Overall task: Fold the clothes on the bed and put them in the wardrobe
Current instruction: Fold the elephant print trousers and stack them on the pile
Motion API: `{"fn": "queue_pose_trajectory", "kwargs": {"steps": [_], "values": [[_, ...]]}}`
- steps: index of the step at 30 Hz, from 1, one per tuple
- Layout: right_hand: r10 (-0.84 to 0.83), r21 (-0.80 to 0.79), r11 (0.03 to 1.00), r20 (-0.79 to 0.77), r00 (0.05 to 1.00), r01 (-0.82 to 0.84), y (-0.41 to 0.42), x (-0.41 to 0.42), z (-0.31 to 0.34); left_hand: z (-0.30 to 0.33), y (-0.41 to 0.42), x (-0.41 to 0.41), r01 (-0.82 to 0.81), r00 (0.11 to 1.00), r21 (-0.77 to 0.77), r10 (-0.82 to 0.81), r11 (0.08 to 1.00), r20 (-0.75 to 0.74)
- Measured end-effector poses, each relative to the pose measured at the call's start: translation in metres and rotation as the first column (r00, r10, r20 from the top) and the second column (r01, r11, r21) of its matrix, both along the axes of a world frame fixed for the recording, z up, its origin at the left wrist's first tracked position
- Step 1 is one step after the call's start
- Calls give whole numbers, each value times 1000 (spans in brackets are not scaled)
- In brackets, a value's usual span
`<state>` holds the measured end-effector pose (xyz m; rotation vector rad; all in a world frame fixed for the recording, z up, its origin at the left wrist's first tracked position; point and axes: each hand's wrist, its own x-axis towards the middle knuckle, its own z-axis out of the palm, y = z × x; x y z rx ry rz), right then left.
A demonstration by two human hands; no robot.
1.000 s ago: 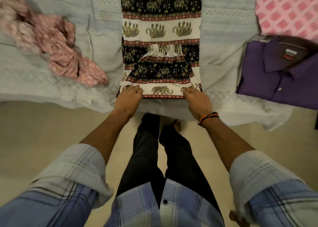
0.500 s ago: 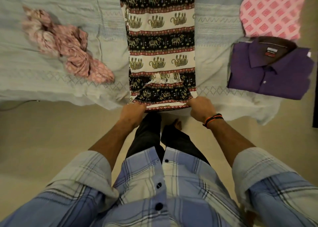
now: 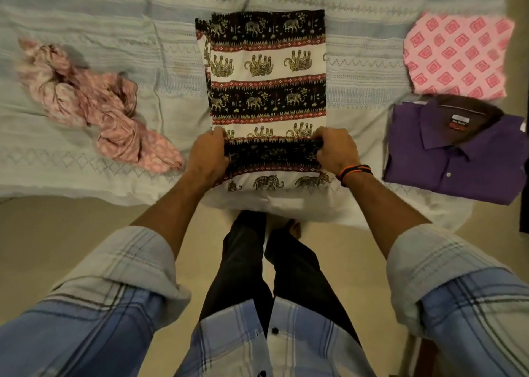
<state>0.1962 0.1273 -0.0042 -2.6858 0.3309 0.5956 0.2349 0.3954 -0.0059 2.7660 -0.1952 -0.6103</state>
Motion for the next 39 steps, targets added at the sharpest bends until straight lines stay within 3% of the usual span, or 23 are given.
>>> {"fn": "queue_pose_trajectory", "kwargs": {"steps": [5, 8, 11, 13, 15, 17, 20, 23, 25, 28, 30, 32, 36, 39], "values": [[-49, -3, 999, -17, 999, 49, -9, 40, -37, -36, -2, 44, -95, 995, -61, 94, 994, -18], [-86, -23, 996, 56, 995, 88, -9, 53, -51, -50, -3, 59, -149, 988, -91, 151, 985, 13], [-23, -196, 979, 127, 992, 48, 4, 55, -53, -63, 0, 66, -145, 977, -139, 164, 980, 137], [50, -158, 987, 154, 987, -25, 20, 46, -55, -65, -3, 58, -129, 976, -219, 164, 967, 146], [163, -51, 986, 86, 983, -159, 41, 29, -63, -72, -10, 36, -24, 991, -169, 46, 985, 124], [288, 3, 957, -101, 952, -290, 58, 7, -75, -83, -14, 5, 181, 981, -24, -179, 983, 75], [322, 10, 944, -242, 915, -329, 64, -19, -92, -100, -7, -29, 162, 984, 52, -157, 985, -88], [213, 86, 976, -158, 964, -202, 61, -23, -94, -97, 4, -40, -112, 992, -140, 103, 984, -68], [5, 153, 988, -81, 997, 7, 59, -19, -91, -91, 7, -37, -301, 952, -216, 307, 929, -4], [-313, 174, 933, -43, 949, 316, 51, -11, -91, -88, 9, -19, -556, 827, -201, 562, 806, -36], [-408, 146, 904, 5, 913, 403, 43, -3, -96, -89, 9, -1, -692, 720, -206, 683, 692, -123], [-494, 146, 861, 16, 869, 486, 36, 6, -101, -92, 8, 15, -730, 683, -202, 711, 653, -167], [-652, 198, 743, -5, 758, 640, 21, 20, -113, -97, 3, 36, -728, 684, -159, 720, 666, -116], [-694, 226, 695, -38, 719, 683, 11, 25, -120, -102, 4, 43, -788, 614, -168, 776, 593, -142]]}}
